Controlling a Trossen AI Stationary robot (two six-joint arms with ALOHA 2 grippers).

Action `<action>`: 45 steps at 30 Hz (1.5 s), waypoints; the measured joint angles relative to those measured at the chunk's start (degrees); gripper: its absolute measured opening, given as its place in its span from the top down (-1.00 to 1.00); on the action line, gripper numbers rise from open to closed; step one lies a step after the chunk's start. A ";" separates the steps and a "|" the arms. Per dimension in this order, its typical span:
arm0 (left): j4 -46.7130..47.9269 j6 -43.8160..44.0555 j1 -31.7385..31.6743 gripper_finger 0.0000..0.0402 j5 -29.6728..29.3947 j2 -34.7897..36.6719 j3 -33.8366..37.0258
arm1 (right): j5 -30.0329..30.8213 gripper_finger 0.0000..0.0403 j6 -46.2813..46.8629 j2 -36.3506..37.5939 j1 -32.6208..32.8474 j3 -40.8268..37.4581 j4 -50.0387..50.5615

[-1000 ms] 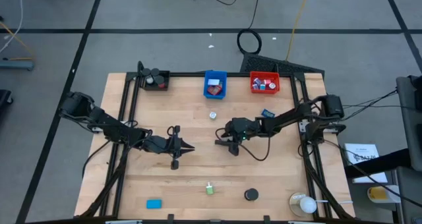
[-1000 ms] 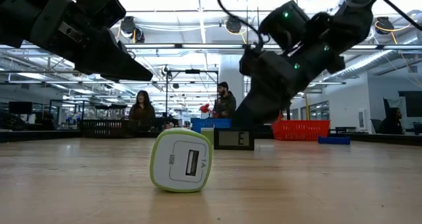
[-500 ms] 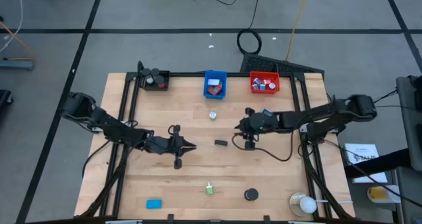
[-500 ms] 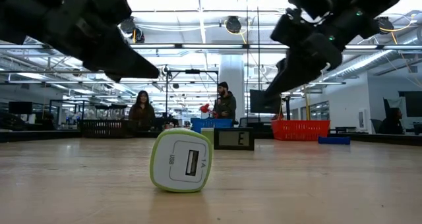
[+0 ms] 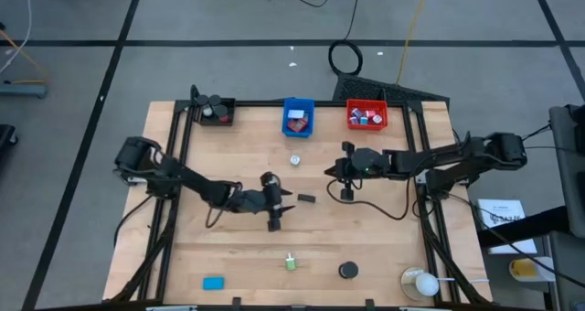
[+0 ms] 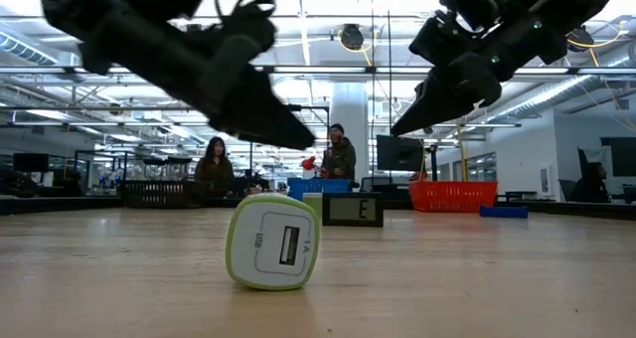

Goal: Pick & Place Office items
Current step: Put the black digital clock into the blue basket

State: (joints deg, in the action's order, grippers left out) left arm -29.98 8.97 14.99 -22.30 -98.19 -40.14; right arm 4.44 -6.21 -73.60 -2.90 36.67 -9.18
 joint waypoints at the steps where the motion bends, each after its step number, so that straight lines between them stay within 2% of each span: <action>1: -0.44 -0.02 -0.53 -0.07 0.92 -0.85 -0.87 | 0.00 0.94 -0.15 0.07 0.40 -0.42 -0.50; 5: -0.58 0.00 -2.64 -0.26 4.30 -3.21 -2.13 | -0.03 0.99 -0.53 1.50 1.84 -4.21 -5.99; 8: -0.09 -0.15 -3.68 -0.33 5.20 -5.29 -3.04 | -0.02 0.98 -0.53 3.31 2.26 -7.77 -11.30; 11: -0.13 -1.82 -4.27 -0.35 6.13 -7.37 -4.51 | -0.01 0.99 -0.35 5.59 2.25 -10.12 -13.53; 18: 0.52 -5.92 -5.65 -0.34 4.26 -11.74 -8.26 | -0.06 1.00 0.13 12.01 2.27 -13.85 -15.70; 23: 6.17 -6.69 -6.37 -0.12 5.60 -13.33 -9.64 | -0.06 1.00 0.38 14.83 2.36 -15.18 -16.45; 31: 6.06 -8.92 -6.39 0.57 6.82 -13.77 -10.21 | -0.05 1.00 0.56 17.85 2.38 -16.68 -17.89; 33: 5.71 -9.25 -6.44 0.69 7.23 -13.26 -10.30 | -0.10 0.99 0.58 18.84 2.38 -17.04 -17.46; 40: 7.41 -6.51 -8.70 0.69 6.90 -4.80 -9.62 | -0.09 0.99 0.54 18.62 2.43 -16.90 -19.40; 45: 11.48 0.36 -13.91 0.65 6.73 3.45 -9.82 | -0.06 1.00 0.50 18.31 2.41 -16.98 -18.83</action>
State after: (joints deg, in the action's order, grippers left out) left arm -18.49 9.33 1.08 -15.57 -94.74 -49.96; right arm 4.38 -5.72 -55.29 -0.49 19.69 -28.01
